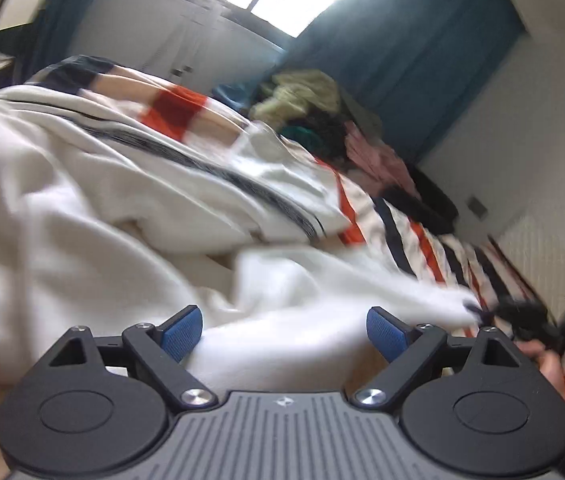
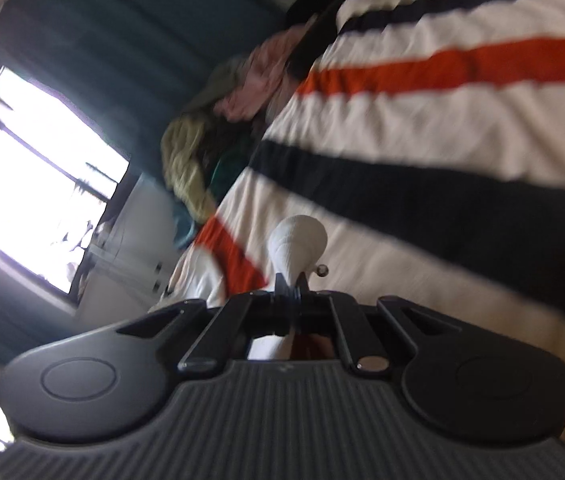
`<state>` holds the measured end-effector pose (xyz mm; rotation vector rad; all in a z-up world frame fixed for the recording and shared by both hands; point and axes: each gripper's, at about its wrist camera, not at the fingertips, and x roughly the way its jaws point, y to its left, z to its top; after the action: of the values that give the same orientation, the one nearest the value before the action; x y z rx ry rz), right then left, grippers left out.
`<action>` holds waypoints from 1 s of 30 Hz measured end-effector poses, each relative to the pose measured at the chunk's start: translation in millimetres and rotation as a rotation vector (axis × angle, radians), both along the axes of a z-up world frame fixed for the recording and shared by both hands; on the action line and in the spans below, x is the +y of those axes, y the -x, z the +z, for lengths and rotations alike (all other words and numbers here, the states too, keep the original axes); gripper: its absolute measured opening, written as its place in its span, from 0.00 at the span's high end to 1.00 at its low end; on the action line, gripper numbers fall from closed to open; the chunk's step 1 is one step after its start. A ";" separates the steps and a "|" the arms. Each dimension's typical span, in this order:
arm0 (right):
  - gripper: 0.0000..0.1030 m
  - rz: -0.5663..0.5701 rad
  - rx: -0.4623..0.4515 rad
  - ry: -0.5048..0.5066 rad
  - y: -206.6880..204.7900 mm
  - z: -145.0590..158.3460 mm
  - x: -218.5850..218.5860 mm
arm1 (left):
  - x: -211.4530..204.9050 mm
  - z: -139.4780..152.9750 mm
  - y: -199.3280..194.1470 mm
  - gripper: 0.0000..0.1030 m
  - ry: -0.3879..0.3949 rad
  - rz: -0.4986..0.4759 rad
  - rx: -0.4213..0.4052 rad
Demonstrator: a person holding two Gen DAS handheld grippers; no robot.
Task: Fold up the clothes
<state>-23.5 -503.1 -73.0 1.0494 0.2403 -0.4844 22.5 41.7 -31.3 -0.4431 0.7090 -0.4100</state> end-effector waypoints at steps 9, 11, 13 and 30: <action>0.95 -0.097 0.098 0.049 28.3 7.6 -80.7 | 135.2 0.2 4.7 0.12 0.138 0.405 0.271; 0.95 -0.105 0.095 0.038 30.5 12.3 -93.3 | 160.4 -15.8 -3.2 0.16 0.207 0.451 0.374; 0.95 -0.109 0.086 0.056 28.1 17.5 -100.5 | 181.9 -37.8 -7.7 0.20 0.314 0.534 0.458; 0.95 -0.091 0.049 0.070 44.2 5.2 -123.8 | 239.8 -17.9 -10.8 0.95 0.552 0.666 0.333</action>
<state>-67.7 -626.9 -67.8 0.9835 0.2180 -0.5970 33.2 281.5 -49.1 -1.2459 0.7168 0.1170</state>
